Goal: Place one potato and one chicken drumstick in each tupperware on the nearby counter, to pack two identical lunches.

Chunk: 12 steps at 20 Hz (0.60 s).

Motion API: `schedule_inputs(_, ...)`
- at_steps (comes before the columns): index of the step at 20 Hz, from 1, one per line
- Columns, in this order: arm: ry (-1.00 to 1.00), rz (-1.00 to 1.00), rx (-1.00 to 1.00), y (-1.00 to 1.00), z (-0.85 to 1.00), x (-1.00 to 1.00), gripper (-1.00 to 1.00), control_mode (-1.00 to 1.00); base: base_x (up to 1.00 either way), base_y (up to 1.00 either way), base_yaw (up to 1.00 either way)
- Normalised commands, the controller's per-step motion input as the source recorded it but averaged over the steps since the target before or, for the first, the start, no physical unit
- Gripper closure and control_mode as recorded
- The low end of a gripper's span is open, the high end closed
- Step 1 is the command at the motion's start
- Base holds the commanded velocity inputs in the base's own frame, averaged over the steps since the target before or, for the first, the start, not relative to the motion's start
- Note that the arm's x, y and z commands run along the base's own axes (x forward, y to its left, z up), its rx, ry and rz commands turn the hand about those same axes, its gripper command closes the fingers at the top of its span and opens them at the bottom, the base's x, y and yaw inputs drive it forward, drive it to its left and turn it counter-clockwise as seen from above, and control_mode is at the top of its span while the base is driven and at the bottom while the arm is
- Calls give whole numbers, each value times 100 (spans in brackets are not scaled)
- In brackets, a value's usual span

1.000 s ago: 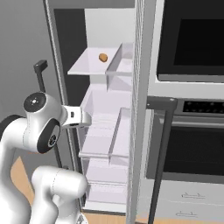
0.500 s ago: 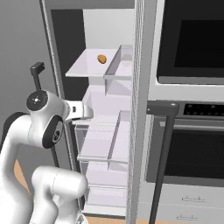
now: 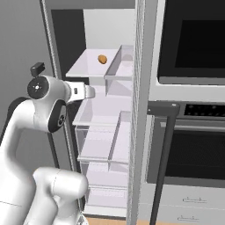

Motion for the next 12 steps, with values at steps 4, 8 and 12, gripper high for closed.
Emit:
schedule_inputs(4, 0, 0, 9, 8, 62, 33, -100, -100, 0, 0, 0)
schedule_inputs(8, 0, 0, 2, 4, 43, 30, -100, -100, 0, 0, 0)
schedule_inputs(12, 1, 1, 0, 7, 17, 45, -100, -100, 0, 0, 0)
